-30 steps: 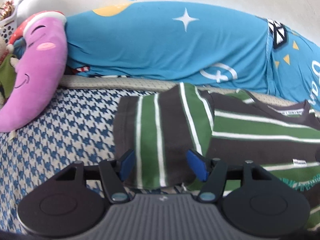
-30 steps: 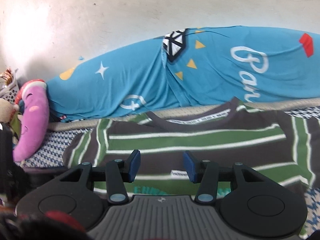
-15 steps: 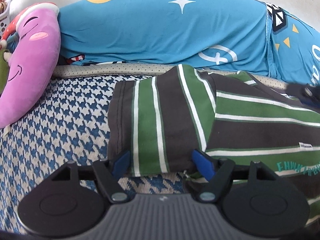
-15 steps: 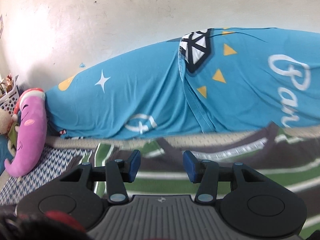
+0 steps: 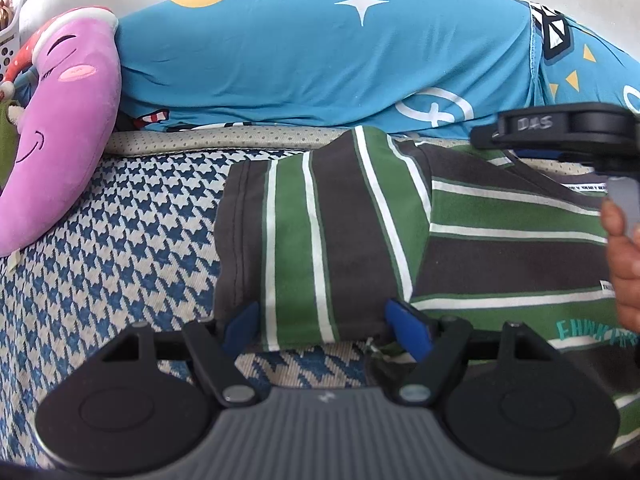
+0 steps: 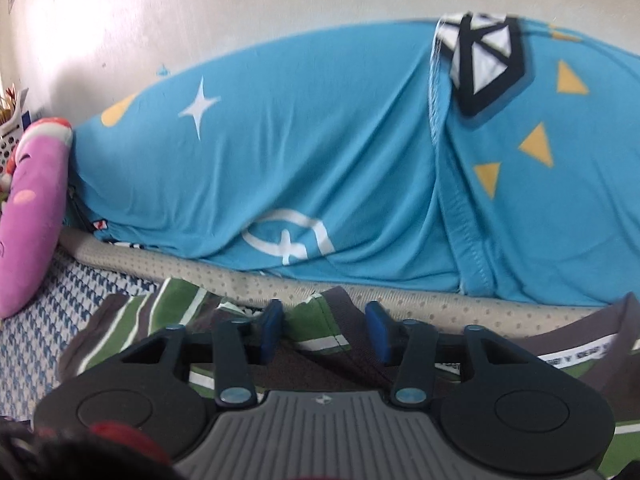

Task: Fold clothes

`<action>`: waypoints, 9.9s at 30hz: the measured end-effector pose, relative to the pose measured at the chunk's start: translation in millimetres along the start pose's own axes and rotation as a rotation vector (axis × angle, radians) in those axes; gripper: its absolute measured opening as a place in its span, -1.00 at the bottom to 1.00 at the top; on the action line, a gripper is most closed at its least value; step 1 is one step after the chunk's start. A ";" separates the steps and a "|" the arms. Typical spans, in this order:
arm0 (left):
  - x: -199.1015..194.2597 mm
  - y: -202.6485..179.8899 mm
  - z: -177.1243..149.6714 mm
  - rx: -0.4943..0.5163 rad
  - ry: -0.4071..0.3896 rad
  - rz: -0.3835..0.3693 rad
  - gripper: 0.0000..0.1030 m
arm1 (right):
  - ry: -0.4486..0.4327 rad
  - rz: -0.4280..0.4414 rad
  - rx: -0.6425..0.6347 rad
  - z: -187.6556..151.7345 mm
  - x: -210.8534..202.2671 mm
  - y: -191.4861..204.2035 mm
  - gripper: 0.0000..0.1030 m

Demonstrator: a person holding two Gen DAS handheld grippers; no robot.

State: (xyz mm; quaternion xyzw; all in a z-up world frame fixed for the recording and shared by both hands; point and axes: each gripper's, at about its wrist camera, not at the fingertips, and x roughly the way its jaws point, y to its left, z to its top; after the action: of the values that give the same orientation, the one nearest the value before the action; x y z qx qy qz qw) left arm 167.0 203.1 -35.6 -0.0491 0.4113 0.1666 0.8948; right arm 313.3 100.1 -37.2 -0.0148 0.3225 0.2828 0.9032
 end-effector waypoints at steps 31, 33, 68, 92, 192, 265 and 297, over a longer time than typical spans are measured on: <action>-34.0 -15.0 6.3 -0.049 -0.034 0.019 0.78 | -0.113 -0.258 0.290 -34.3 -170.2 -117.4 -0.56; -43.4 -22.0 3.4 -0.019 -0.047 0.013 0.79 | -0.106 -0.291 0.325 -41.3 -184.4 -128.5 -0.56; -76.8 -40.9 -36.4 0.047 0.002 -0.090 0.92 | 0.014 -0.557 0.412 -102.2 -224.1 -210.5 -0.81; -79.3 -37.9 -52.7 0.144 -0.001 -0.083 0.92 | 0.068 -0.466 0.519 -104.9 -280.1 -186.5 -0.48; -182.5 60.3 -132.3 -0.041 0.042 -0.011 0.99 | 0.122 -0.058 0.093 -236.0 -372.5 66.5 -0.68; -189.4 87.1 -123.8 -0.079 -0.088 0.007 0.99 | 0.148 0.154 -0.182 -241.4 -311.1 159.1 -0.57; -149.4 0.3 -159.8 0.100 0.073 -0.125 0.99 | 0.120 -0.233 0.131 -254.2 -380.2 42.2 -0.54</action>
State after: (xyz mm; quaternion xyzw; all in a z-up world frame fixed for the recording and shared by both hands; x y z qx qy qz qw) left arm -38.8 129.0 -28.1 -0.0359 0.4475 0.0878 0.8893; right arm -95.0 -108.2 -7.1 -0.0099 0.3899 0.1531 0.9080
